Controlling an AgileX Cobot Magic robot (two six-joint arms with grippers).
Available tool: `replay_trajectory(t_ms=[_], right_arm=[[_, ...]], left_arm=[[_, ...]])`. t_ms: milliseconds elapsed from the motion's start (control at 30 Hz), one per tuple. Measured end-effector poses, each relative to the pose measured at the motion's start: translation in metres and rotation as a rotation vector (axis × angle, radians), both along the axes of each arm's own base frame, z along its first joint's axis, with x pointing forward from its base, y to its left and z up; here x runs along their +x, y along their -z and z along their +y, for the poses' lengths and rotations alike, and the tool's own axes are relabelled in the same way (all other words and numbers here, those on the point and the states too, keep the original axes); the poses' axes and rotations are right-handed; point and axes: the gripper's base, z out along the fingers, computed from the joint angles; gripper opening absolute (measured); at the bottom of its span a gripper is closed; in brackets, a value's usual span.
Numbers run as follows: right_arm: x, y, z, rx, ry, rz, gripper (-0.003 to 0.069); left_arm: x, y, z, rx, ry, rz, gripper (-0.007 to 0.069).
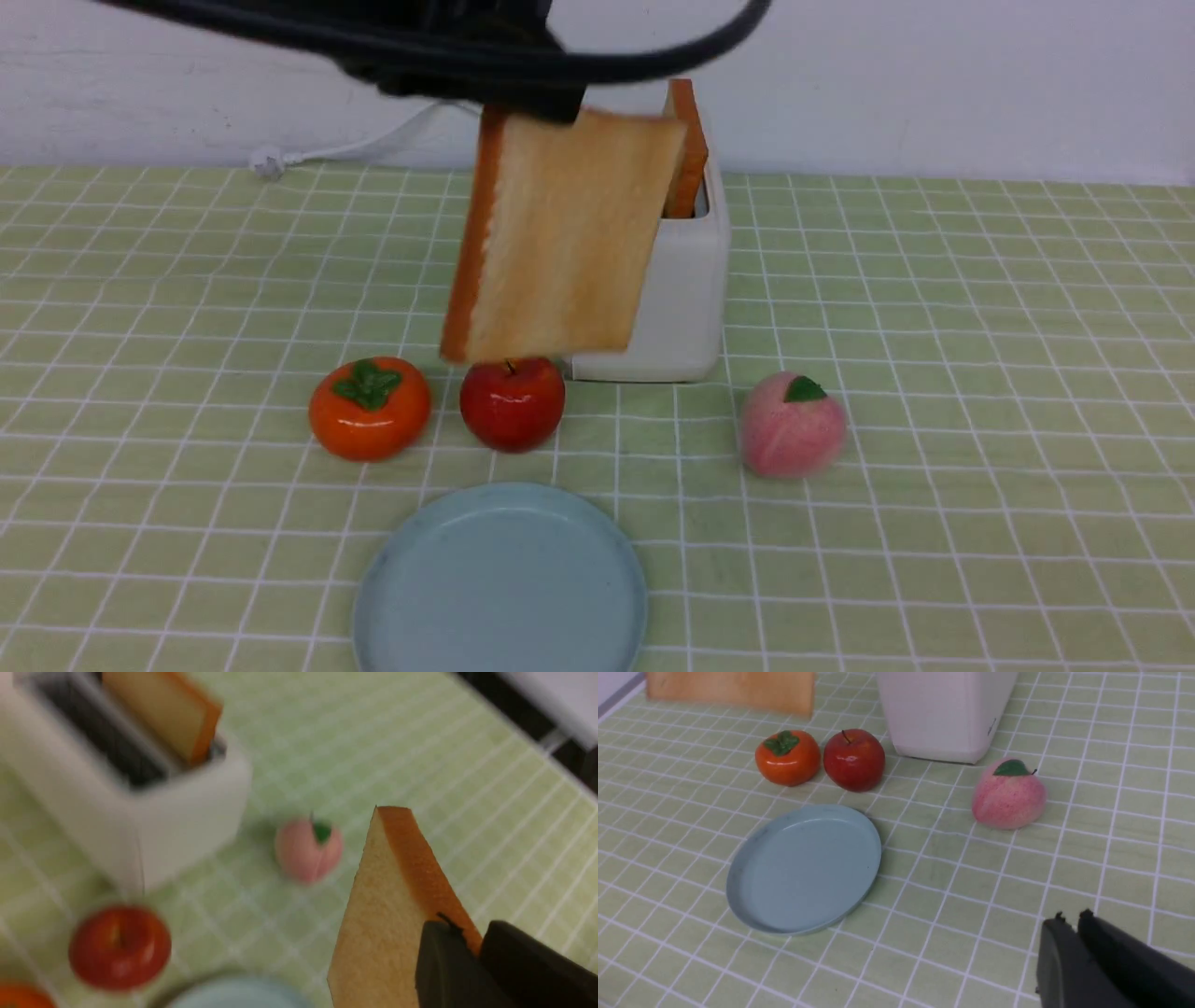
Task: Take toasted bread from bread machine on green coffee tablecloth place on plate.
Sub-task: 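Place the slice of bread on the plate with the left gripper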
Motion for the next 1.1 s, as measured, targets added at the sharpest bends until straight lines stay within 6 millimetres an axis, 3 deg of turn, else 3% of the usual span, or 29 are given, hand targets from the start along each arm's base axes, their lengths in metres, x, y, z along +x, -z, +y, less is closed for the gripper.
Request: replay_trajectory(t_ms=[33,167,267,333,533,800,967,1067,1100], right_arm=[[-0.001,0.000,0.000,-0.001,-0.002,0.001,0.0051],[-0.007,0.002,0.001,-0.008,-0.019,0.015,0.0051],[-0.012,0.003,0.001,-0.010,-0.033,0.022,0.0051],[-0.013,0.004,0.002,-0.011,-0.040,0.032,0.0051],[-0.014,0.005,0.002,-0.012,-0.045,0.040,0.0051],[-0.014,0.005,0.002,-0.006,-0.049,0.042,0.0051],[-0.014,0.005,0.003,-0.004,-0.051,0.043,0.0051],[-0.014,0.005,0.003,-0.004,-0.051,0.043,0.0051],[-0.014,0.005,0.003,-0.004,-0.051,0.043,0.0051]], left_arm=[[-0.001,0.000,0.000,0.000,-0.001,0.001,0.0081],[-0.012,0.032,0.004,0.022,-0.013,0.118,0.0081],[-0.021,0.070,0.006,0.018,-0.042,0.214,0.0081],[-0.020,0.094,0.007,0.014,-0.083,0.245,0.0081],[-0.008,0.138,0.006,-0.008,-0.170,0.275,0.0081],[0.015,0.179,0.000,0.011,-0.229,0.354,0.0081],[0.023,0.190,-0.001,0.014,-0.253,0.367,0.0090],[0.026,0.198,-0.001,0.051,-0.246,0.371,0.0170],[0.025,0.203,0.001,0.096,-0.223,0.378,0.0239]])
